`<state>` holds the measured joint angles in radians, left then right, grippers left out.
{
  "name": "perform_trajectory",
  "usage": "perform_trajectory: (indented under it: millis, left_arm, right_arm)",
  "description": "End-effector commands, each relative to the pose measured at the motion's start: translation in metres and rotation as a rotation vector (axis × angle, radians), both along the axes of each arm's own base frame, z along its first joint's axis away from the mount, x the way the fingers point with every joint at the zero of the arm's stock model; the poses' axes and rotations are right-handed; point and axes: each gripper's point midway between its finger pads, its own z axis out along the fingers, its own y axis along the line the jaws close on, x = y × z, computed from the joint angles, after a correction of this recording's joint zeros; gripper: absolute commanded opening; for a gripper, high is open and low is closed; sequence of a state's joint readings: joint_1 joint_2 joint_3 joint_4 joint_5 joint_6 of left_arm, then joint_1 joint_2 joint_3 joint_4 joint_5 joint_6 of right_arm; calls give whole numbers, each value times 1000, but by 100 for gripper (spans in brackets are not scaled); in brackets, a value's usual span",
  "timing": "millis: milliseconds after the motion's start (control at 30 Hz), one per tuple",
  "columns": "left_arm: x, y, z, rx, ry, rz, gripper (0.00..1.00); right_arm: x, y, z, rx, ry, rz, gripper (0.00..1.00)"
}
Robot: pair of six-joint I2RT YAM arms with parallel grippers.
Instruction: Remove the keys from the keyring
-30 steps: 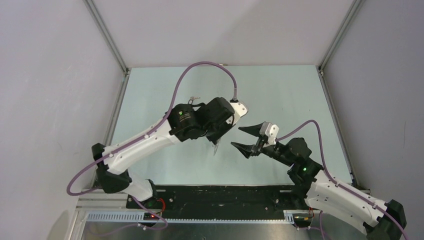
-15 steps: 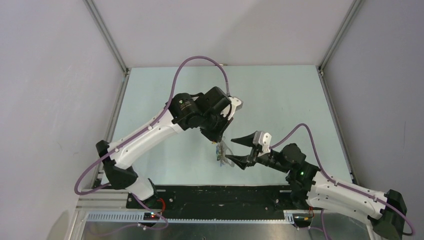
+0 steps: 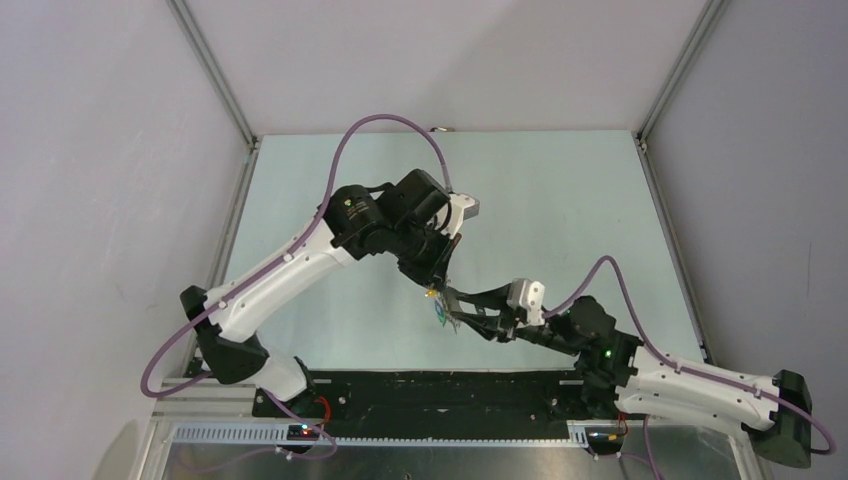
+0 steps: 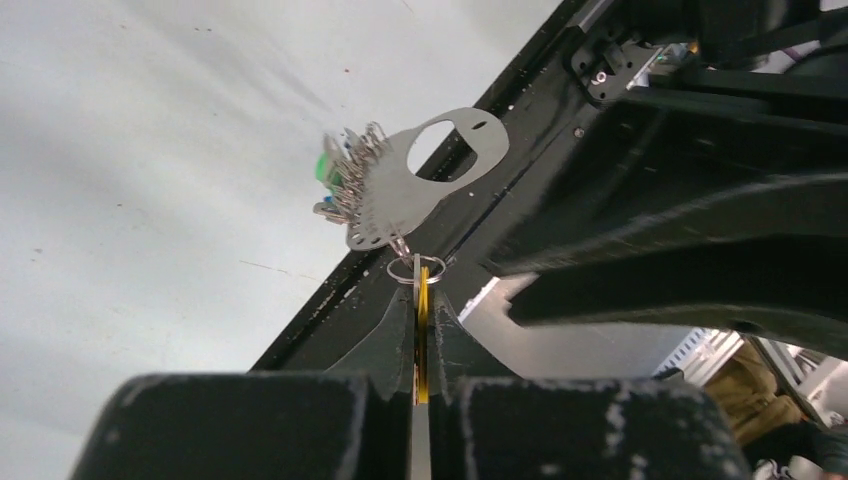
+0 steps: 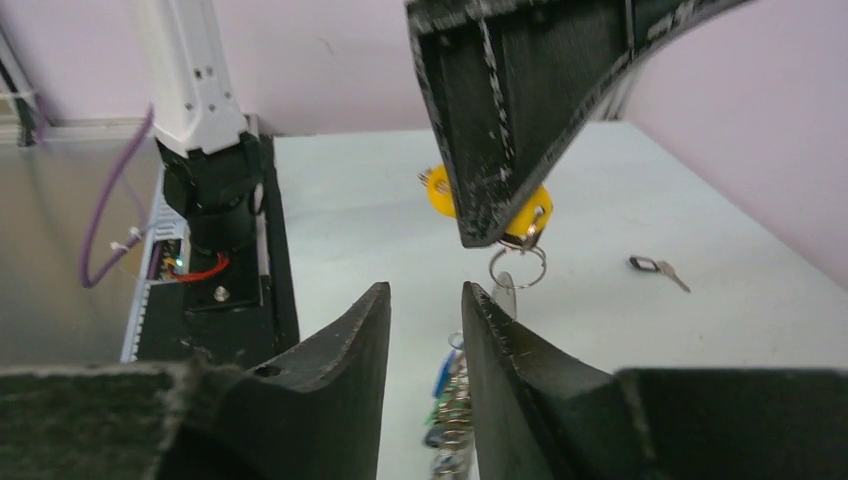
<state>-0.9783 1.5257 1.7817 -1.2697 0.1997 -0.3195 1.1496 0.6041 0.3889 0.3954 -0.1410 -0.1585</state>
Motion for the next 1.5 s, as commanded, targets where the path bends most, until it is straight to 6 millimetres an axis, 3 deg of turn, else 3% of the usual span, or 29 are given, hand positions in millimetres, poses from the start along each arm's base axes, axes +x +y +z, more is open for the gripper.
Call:
perform_trajectory:
  millis: [0,200,433,600,667,800,1100,1467]
  left_arm:
    - [-13,-4,22,-115,29,-11,0]
    - [-21,-4,20,-130,57,-31,0]
    - [-30,-7,16,-152,95,-71,0]
    - [-30,-8,15,-156,97,-75,0]
    - [-31,-7,15,-158,98,-76,0]
    - [-31,-7,17,-163,89,-74,0]
    - [-15,9,21,-165,36,-5,0]
    - [-22,-2,2,-162,120,-53,0]
  right_arm:
    - [19,7,7,-4,1,-86,36]
    - [29,13,4,2,17,-128,36]
    - [28,15,9,15,-11,-117,39]
    - [24,15,16,34,-38,-101,34]
    - [25,14,18,41,-43,-107,29]
    - [27,14,17,37,-43,-121,0]
    - [13,2,20,39,-30,-81,0]
    - [-10,-3,35,89,-70,15,0]
